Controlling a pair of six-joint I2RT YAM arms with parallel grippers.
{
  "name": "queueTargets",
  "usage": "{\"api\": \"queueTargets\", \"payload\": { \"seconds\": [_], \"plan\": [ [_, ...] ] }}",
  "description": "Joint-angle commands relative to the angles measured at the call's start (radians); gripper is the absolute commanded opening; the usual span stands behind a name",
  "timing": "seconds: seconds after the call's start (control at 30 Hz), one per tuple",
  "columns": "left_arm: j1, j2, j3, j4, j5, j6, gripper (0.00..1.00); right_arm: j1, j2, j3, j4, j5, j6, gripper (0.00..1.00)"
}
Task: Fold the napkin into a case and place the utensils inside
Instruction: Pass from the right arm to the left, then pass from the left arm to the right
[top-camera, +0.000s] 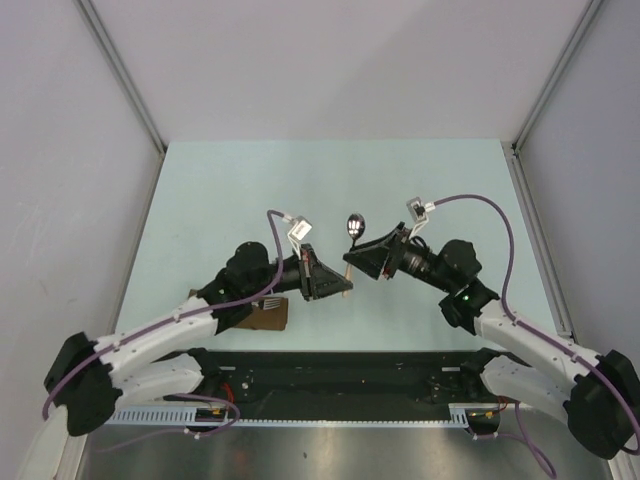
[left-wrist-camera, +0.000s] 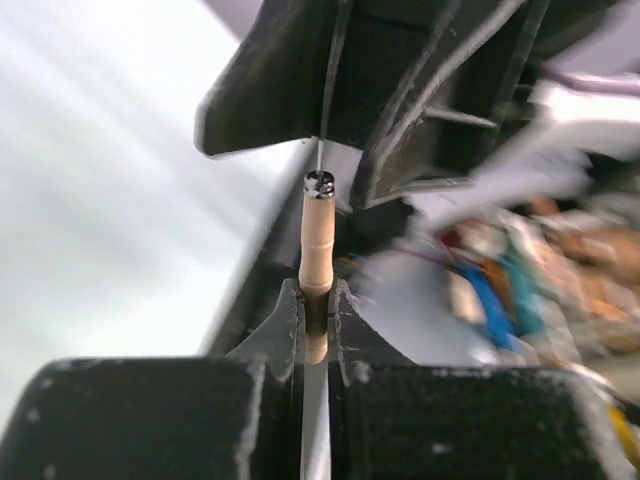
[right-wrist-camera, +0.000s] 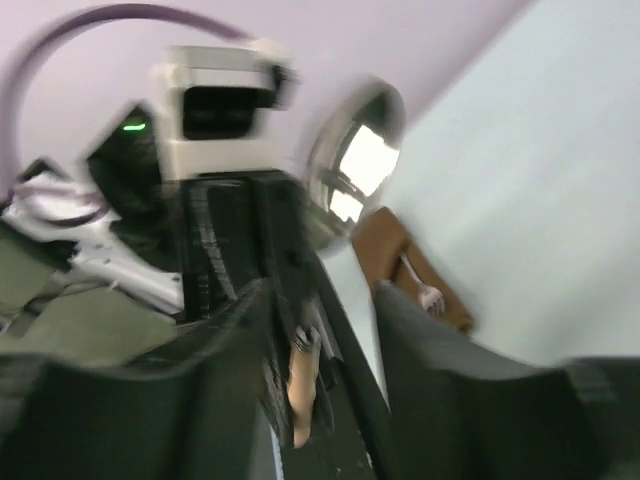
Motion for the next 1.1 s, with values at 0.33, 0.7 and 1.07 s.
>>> {"api": "queueTargets", "payload": {
  "seconds": [0.33,0.7,1.07],
  "plan": [
    [-0.14,-0.127,0.229,-0.738,-0.938,0.444,0.0,0.163,0.058,0.427,-0.826,0.566,-0.069,0.77],
    [-0.156,-0.133,0.218,-0.725,-0.934,0.403,0.0,0.295,0.289,0.541,-0.68,0.659,-0.099,0.57],
    [-0.166,-0.134,0.24,-0.729,-0.926,0.397,0.0,0.319,0.437,0.614,-0.634,0.695,-0.086,0.5]
  ]
}}
